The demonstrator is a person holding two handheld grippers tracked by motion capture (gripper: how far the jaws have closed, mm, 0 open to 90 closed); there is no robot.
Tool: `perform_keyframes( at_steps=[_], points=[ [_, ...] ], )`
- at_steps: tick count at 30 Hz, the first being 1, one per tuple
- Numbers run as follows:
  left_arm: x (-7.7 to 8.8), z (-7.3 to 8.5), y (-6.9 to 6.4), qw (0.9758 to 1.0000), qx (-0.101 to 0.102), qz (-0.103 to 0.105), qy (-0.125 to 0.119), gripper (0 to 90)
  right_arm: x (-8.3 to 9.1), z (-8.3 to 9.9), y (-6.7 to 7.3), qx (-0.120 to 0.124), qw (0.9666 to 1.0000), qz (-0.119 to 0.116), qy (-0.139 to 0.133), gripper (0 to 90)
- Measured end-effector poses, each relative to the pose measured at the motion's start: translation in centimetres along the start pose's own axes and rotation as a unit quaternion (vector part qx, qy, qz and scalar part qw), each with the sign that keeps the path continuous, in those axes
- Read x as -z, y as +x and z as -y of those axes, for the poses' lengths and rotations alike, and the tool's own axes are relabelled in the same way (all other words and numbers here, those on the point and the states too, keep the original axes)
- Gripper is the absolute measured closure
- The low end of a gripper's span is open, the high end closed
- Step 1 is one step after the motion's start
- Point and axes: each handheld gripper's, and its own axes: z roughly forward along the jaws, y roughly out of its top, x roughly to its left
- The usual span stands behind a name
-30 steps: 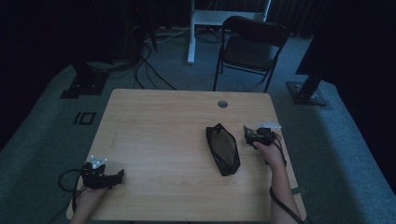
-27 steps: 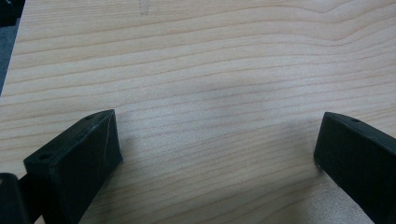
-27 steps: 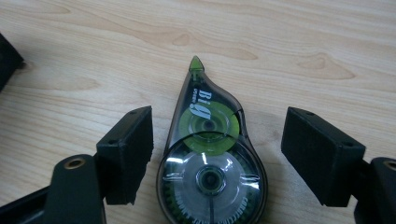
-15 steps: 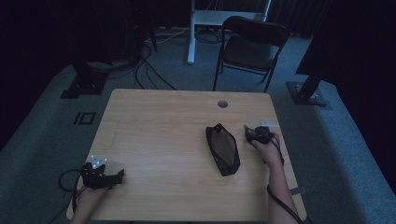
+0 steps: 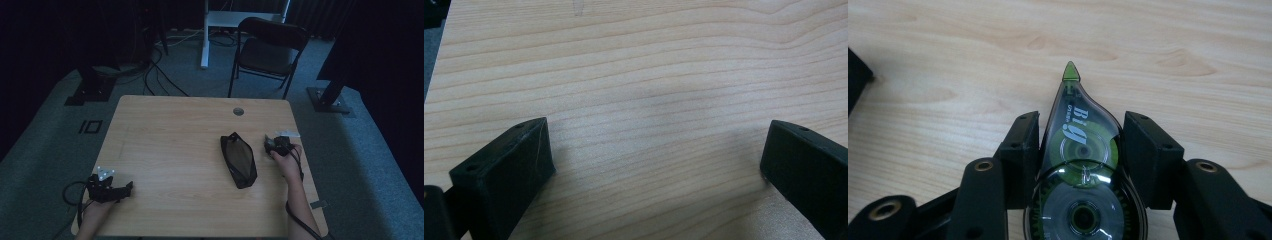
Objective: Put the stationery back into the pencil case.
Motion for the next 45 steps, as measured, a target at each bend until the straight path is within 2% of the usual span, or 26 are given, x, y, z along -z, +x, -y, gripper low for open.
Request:
perform_keyframes(
  at_steps=[3, 9, 15, 19, 20, 21, 25, 33, 41, 45],
  points=[
    [0.0, 0.0, 0.0, 1.0, 0.0, 0.0, 0.0, 0.6, 0.8, -0.1, 0.0, -0.007, 1.0, -0.004, 0.002, 50.2],
    [0.0, 0.0, 0.0, 1.0, 0.0, 0.0, 0.0, 0.6, 2.7, -0.7, 0.7, -0.011, 0.9998, -0.01, -0.015, 50.3],
    [0.0, 0.0, 0.0, 1.0, 0.0, 0.0, 0.0, 0.6, 4.6, -1.6, 2.0, 0.004, 0.9997, -0.003, -0.022, 50.4],
    [0.0, 0.0, 0.0, 1.0, 0.0, 0.0, 0.0, 0.6, 6.0, -2.3, 3.1, 0.002, 0.9992, -0.019, -0.036, 50.4],
    [0.0, 0.0, 0.0, 1.0, 0.0, 0.0, 0.0, 0.6, 6.0, -2.3, 3.1, 0.002, 0.9992, -0.019, -0.036, 50.4],
    [0.0, 0.0, 0.0, 1.0, 0.0, 0.0, 0.0, 0.6, 6.7, -2.8, 3.7, -0.001, 0.9989, -0.022, -0.042, 50.4],
    [0.0, 0.0, 0.0, 1.0, 0.0, 0.0, 0.0, 0.6, 7.8, -3.5, 4.8, 0.001, 0.9985, -0.026, -0.048, 50.4],
    [0.0, 0.0, 0.0, 1.0, 0.0, 0.0, 0.0, 0.6, 8.9, -4.4, 6.9, 0.004, 0.9974, -0.052, -0.05, 50.6],
    [0.0, 0.0, 0.0, 1.0, 0.0, 0.0, 0.0, 0.6, 9.3, -4.7, 9.7, 0.023, 0.9954, -0.076, -0.054, 50.6],
    [0.0, 0.0, 0.0, 1.0, 0.0, 0.0, 0.0, 0.6, 9.2, -4.9, 10.8, 0.024, 0.9955, -0.08, -0.044, 50.6]
  ],
)
